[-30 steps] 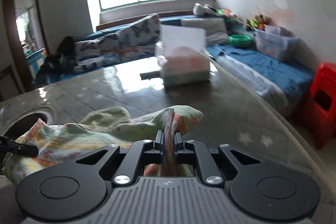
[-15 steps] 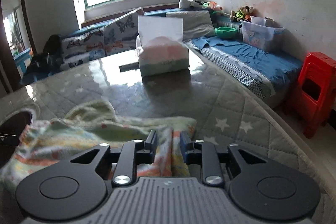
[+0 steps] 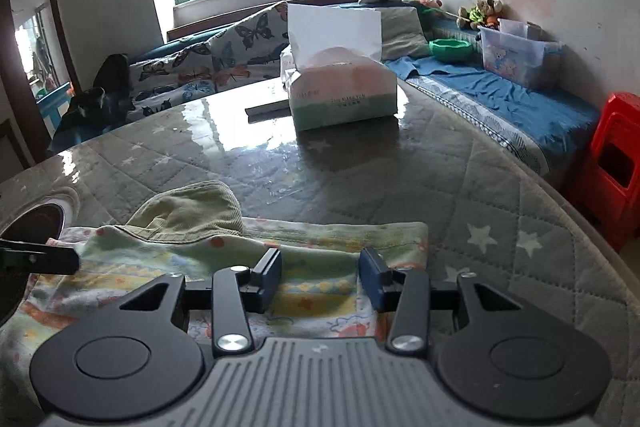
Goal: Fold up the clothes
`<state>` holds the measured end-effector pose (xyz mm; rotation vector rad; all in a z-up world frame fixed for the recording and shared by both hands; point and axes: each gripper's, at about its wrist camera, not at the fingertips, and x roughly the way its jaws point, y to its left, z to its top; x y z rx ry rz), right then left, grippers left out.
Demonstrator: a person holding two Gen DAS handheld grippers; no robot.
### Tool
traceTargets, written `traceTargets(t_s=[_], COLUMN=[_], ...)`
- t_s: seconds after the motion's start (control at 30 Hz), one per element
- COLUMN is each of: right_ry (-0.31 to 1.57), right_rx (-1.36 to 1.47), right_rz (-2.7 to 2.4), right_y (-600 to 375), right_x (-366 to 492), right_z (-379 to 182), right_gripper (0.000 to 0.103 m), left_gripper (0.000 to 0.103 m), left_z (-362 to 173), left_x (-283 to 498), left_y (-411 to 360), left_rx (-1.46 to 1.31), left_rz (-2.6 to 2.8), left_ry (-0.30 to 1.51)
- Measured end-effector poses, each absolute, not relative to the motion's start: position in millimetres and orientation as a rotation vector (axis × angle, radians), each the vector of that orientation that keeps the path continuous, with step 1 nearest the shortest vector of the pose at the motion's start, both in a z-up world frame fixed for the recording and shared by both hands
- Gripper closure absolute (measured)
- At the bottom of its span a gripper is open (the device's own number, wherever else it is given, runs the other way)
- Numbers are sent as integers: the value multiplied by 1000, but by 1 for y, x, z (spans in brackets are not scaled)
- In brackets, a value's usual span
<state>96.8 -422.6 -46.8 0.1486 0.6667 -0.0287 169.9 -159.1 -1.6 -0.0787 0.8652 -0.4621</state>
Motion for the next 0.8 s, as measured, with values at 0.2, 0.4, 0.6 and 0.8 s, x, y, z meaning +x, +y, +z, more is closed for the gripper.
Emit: traceTargets(t_s=[0.2,0.4,0.6,0.8], right_ry=[664,677,662,662], right_rx=[84,62,48,8], right_rz=[-25,-11,52,98], right_y=[-416,-411,-398,-378], right_x=[105,108,85,58], right_z=[-51,-45,-31,-28], right_gripper=[51,41,21,16], left_gripper=[56,55,54,52], left_z=[-12,-10,4,6], left_x=[179,181,153,118], left_y=[-170,-169,-161,-151], left_rx=[-50,-54,-47,-33], left_rz=[-458,-453,-499,-526], left_ry=[857,848,819,803])
